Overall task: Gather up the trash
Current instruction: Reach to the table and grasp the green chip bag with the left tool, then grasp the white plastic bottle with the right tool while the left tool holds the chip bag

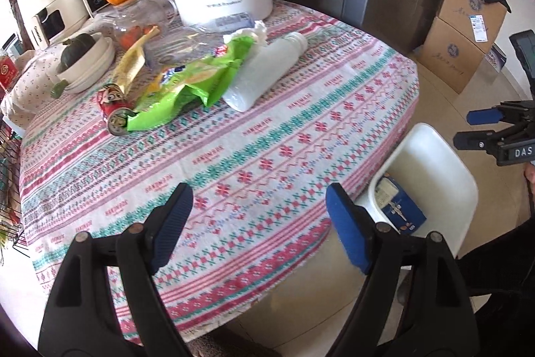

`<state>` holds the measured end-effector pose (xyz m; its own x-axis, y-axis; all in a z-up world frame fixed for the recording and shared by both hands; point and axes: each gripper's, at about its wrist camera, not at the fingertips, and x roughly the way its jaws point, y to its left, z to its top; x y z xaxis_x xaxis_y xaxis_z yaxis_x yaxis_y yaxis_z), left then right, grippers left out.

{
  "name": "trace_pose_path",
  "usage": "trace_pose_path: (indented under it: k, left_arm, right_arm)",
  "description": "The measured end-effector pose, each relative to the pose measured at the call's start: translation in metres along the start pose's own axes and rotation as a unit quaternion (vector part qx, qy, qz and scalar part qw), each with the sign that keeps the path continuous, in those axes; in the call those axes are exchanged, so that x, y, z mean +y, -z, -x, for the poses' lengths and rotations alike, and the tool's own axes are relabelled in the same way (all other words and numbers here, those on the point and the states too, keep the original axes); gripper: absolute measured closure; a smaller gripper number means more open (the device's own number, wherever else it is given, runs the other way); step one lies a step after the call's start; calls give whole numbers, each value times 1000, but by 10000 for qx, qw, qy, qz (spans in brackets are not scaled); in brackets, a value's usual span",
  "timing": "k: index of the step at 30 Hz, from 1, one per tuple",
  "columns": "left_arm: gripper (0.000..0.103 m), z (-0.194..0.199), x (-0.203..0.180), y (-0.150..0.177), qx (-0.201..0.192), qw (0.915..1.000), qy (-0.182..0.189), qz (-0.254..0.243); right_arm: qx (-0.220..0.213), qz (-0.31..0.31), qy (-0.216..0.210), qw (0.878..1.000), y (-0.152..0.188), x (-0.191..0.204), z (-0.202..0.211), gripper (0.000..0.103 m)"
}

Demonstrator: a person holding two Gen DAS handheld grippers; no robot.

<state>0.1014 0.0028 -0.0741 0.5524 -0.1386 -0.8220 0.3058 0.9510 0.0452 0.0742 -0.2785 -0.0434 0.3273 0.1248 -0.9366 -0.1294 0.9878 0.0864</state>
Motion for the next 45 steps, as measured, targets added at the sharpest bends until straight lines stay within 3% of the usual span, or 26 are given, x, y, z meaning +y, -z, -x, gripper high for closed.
trace_pose_path:
  k: [4, 10, 13, 17, 21, 24, 28, 29, 39, 45]
  left_arm:
    - [21, -16, 20, -13, -80, 9994, -338, 9]
    - [21, -60, 34, -33, -77, 9943, -959, -455]
    - [22, -80, 42, -43, 26, 9930, -1075, -487]
    - [22, -92, 45, -57, -132, 9906, -1208, -626]
    - [28, -106, 45, -67, -262, 9898, -1167, -769]
    - [45, -117, 42, -70, -175, 9892, -1115, -938]
    - [84, -123, 39, -71, -72, 9874, -1159, -1075]
    - [88, -122, 38, -72, -70, 9874, -1158, -1072]
    - [95, -70, 38, -71, -290, 9950, -796, -522]
    - [95, -30, 57, -55, -242, 9991, -314, 156]
  right_arm:
    - [-44, 53, -59, 10000, -13, 13, 0, 25]
    - [-112, 67, -129, 9998, -35, 29, -6, 24]
    - [-81, 45, -153, 9998, -45, 36, -11, 24]
    - [-25, 18, -196, 9998, -52, 40, -19, 24]
    - [10, -9, -193, 9998, -56, 40, -23, 24]
    - [48, -68, -150, 9999, -56, 35, -27, 24]
    - [78, -160, -84, 9998, -57, 28, -29, 24]
    - [76, -176, -65, 9998, -57, 26, -30, 24]
    - [-131, -242, -35, 9996, -59, 30, -23, 24]
    - [-232, -185, -79, 9995, -66, 44, -26, 24]
